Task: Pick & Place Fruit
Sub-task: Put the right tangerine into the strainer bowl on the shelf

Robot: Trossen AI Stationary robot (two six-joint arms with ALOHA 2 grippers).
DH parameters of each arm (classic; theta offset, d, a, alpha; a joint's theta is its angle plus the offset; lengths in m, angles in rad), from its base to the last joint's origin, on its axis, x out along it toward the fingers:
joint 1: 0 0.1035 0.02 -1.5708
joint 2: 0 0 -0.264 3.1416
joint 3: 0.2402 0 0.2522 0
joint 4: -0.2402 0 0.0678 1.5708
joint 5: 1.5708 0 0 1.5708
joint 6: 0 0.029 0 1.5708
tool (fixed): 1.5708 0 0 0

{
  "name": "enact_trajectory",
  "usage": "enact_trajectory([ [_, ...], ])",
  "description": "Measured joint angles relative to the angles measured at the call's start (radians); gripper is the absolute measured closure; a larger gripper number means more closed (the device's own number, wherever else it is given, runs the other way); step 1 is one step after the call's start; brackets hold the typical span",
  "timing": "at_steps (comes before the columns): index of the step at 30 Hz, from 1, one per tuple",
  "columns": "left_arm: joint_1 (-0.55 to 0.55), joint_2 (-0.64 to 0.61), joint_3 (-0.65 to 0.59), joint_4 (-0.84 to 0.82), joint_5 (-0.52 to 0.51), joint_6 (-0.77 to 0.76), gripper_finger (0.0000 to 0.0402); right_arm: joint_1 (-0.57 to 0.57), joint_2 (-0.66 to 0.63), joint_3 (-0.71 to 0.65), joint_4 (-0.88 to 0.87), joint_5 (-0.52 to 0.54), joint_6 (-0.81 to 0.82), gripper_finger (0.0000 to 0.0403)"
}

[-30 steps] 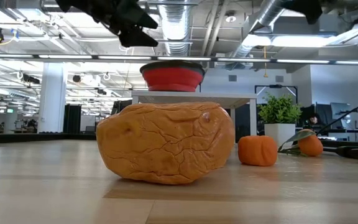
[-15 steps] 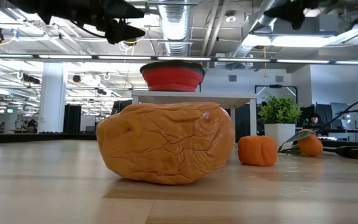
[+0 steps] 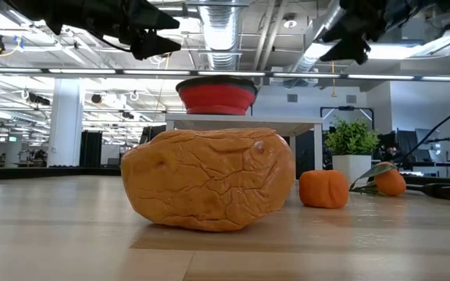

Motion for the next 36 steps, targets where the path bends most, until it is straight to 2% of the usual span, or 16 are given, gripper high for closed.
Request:
enact_trajectory([
  [7, 0.0, 0.0, 0.0, 0.008, 0.0, 0.0, 0.0027, 0.01, 0.072, 0.0, -0.109, -0.038, 0.062, 0.0143],
  [16, 0.0, 0.0, 0.0, 0.015, 0.0, 0.0, 0.0027, 0.146, 0.227, 0.0, -0.127, -0.045, 0.125, 0.0143],
  [23, 0.0, 0.0, 0.0, 0.02, 0.0, 0.0, 0.0027, 0.256, 0.334, 0.0, -0.222, 0.025, 0.245, 0.0143],
  [27, 0.0, 0.0, 0.0, 0.021, 0.001, 0.0, 0.0027, 0.308, 0.397, 0.0, -0.223, 0.03, 0.252, 0.0143],
  [36, 0.0, 0.0, 0.001, 0.022, 0.001, 0.0, 0.0027, 0.332, 0.55, 0.0, -0.239, 0.03, 0.271, 0.0143],
])
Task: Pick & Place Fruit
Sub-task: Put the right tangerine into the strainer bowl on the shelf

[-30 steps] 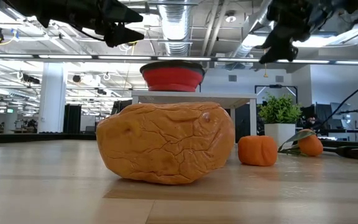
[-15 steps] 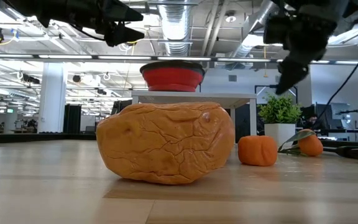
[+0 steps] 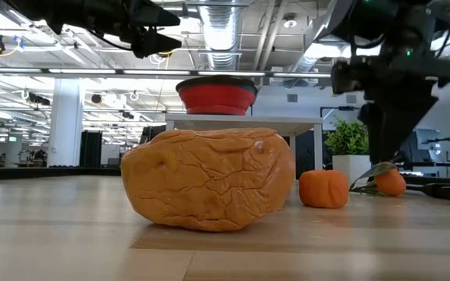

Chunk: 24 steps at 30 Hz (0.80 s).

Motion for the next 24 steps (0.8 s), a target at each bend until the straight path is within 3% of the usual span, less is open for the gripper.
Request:
enact_trajectory([
  [13, 0.0, 0.0, 0.0, 0.009, 0.0, 0.0, 0.0027, -0.001, 0.178, 0.0, 0.012, 0.034, -0.005, 0.0143],
  [20, 0.0, 0.0, 0.0, 0.015, 0.0, 0.0, 0.0027, -0.01, 0.201, 0.003, 0.022, 0.035, -0.021, 0.0148],
  [24, 0.0, 0.0, 0.0, 0.016, 0.0, 0.0, 0.0027, -0.02, 0.184, -0.001, 0.032, 0.033, -0.025, 0.0173],
])
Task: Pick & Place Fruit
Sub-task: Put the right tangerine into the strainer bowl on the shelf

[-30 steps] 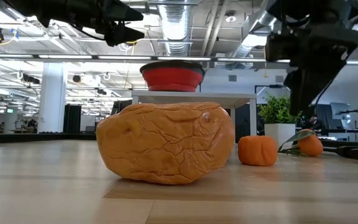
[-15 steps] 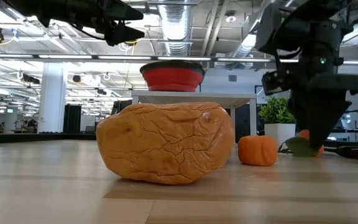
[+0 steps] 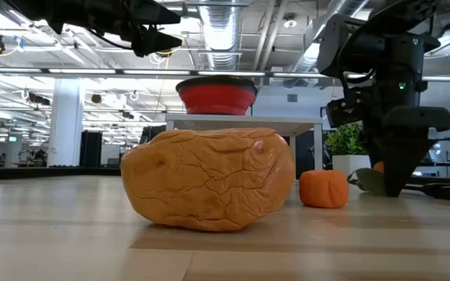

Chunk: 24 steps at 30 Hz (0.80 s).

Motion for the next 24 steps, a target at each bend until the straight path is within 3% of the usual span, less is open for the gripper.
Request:
enact_trajectory([
  [8, 0.0, 0.0, 0.0, 0.008, 0.0, 0.0, 0.0027, -0.002, -0.007, 0.0, 0.017, 0.004, -0.003, 0.0239],
  [16, 0.0, 0.0, 0.0, 0.02, 0.0, 0.0, 0.0027, -0.002, -0.007, 0.0, 0.017, 0.002, -0.003, 0.0217],
  [24, 0.0, 0.0, 0.0, 0.024, 0.0, 0.0, 0.0027, -0.008, -0.007, 0.001, 0.031, 0.0, -0.046, 0.0244],
])
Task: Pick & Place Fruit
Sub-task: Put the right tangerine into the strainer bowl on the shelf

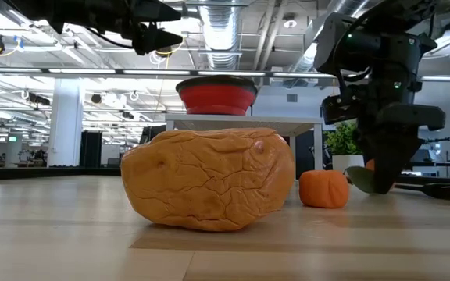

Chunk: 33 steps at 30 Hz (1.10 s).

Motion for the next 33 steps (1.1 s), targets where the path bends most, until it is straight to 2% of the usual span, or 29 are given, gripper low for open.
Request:
enact_trajectory([
  [7, 0.0, 0.0, 0.0, 0.006, 0.0, 0.0, 0.0027, -0.041, 0.0, 0.055, 0.006, -0.001, -0.079, 0.0226],
  [10, 0.0, 0.0, 0.0, 0.007, 0.0, 0.0, 0.0027, -0.058, 0.0, 0.11, 0.006, -0.001, -0.144, 0.0231],
  [15, 0.0, 0.0, 0.0, 0.012, 0.0, 0.0, 0.0027, -0.082, -0.001, 0.229, 0.003, -0.003, -0.271, 0.0246],
  [22, 0.0, 0.0, 0.0, 0.015, 0.0, 0.0, 0.0027, -0.136, -0.002, 0.409, -0.05, -0.003, -0.452, 0.0228],
  [29, 0.0, 0.0, 0.0, 0.019, 0.0, 0.0, 0.0027, -0.246, -0.002, 0.596, -0.064, -0.003, -0.627, 0.0246],
  [33, 0.0, 0.0, 0.0, 0.019, 0.0, 0.0, 0.0027, -0.329, -0.002, 0.703, -0.048, -0.007, -0.678, 0.0234],
])
